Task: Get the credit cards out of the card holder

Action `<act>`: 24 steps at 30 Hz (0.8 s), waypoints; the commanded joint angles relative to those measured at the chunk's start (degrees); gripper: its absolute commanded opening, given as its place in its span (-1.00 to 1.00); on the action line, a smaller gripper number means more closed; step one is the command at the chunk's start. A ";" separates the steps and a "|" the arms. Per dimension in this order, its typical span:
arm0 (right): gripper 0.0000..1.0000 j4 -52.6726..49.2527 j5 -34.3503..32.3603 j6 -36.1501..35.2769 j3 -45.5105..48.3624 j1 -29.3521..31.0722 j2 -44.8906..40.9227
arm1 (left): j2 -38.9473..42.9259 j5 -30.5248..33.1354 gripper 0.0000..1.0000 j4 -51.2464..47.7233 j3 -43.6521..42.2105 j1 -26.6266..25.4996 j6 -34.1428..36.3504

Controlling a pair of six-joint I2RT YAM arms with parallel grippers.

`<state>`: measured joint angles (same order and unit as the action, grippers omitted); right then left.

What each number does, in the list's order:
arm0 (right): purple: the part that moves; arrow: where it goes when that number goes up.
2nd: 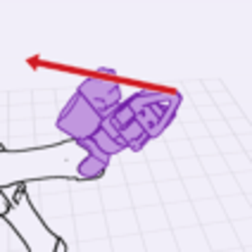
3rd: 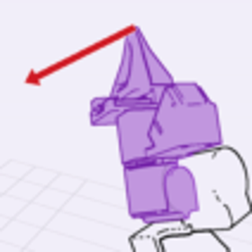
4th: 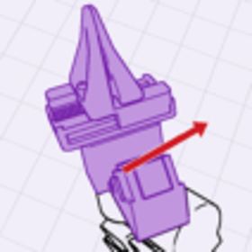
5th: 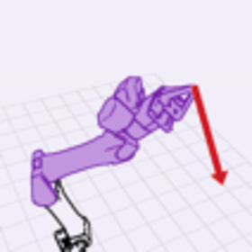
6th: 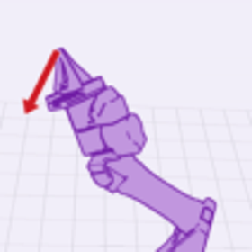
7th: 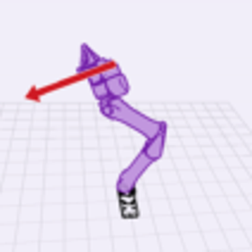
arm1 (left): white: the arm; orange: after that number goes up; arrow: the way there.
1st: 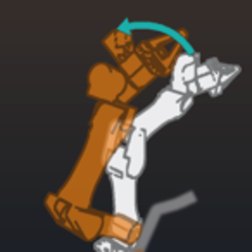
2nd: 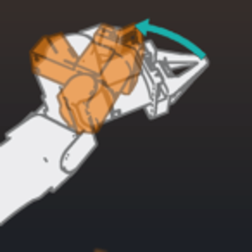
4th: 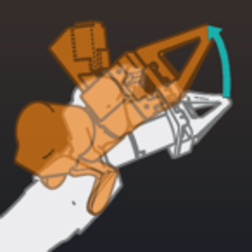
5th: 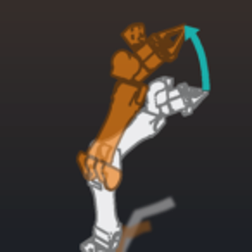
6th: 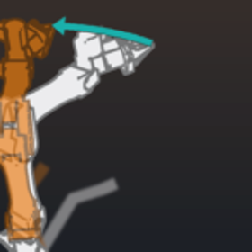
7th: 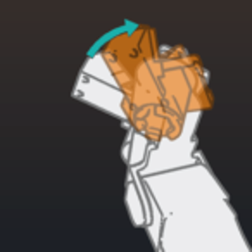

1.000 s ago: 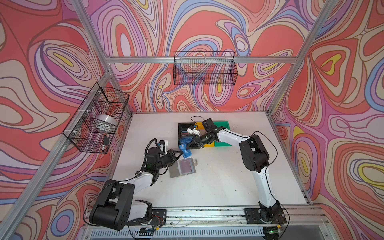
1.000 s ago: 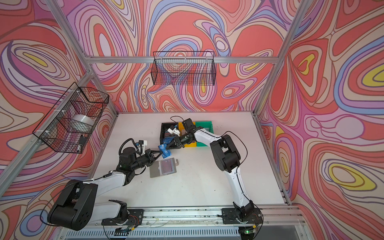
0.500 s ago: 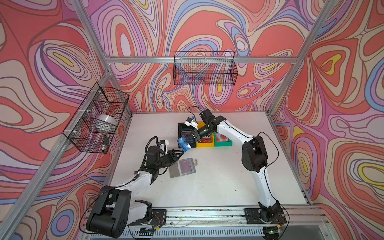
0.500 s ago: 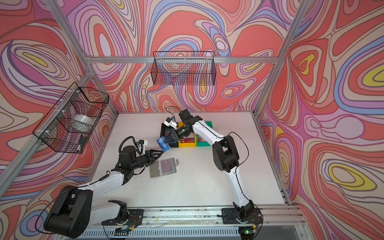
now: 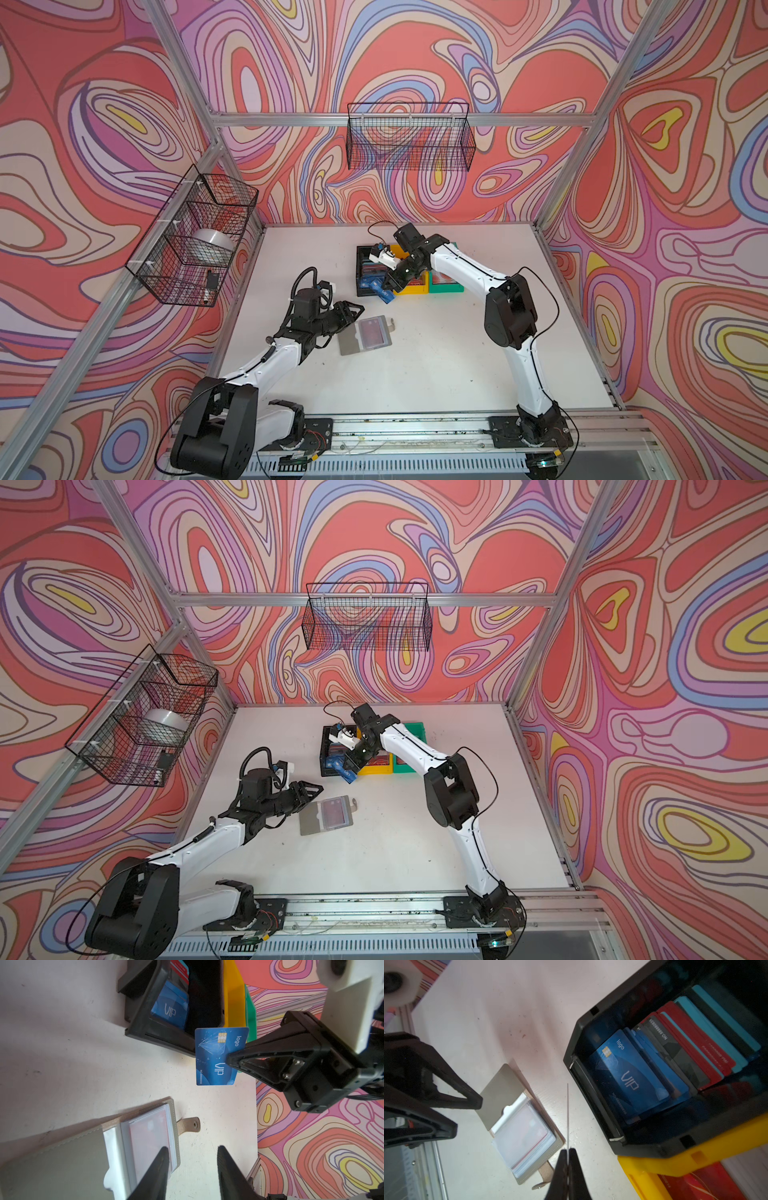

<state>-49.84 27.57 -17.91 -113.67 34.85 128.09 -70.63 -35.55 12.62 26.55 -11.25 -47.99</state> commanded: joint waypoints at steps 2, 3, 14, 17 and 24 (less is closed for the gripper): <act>-1.00 6.89 -4.93 -3.87 1.01 0.16 -4.88 | -1.67 -0.78 -0.17 1.46 1.27 0.29 -0.08; -1.00 7.39 -5.53 -4.22 0.84 0.21 -5.01 | -1.64 -1.01 -0.18 1.82 1.23 0.35 -0.41; -1.00 13.25 -6.08 -21.29 5.53 0.99 -7.93 | 1.07 2.49 -0.17 -0.84 0.68 0.35 -0.79; -1.00 10.63 -6.98 -25.08 2.68 1.18 -6.22 | 0.94 2.64 -0.18 -0.85 0.88 0.30 -0.99; -1.00 8.50 -10.69 -33.23 -1.17 1.57 -2.19 | 0.93 3.30 -0.17 -2.09 2.02 0.30 0.00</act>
<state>-39.77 18.92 -45.78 -113.08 36.05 123.17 -70.48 -33.15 12.05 26.65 -11.25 -48.40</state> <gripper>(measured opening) 0.041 0.412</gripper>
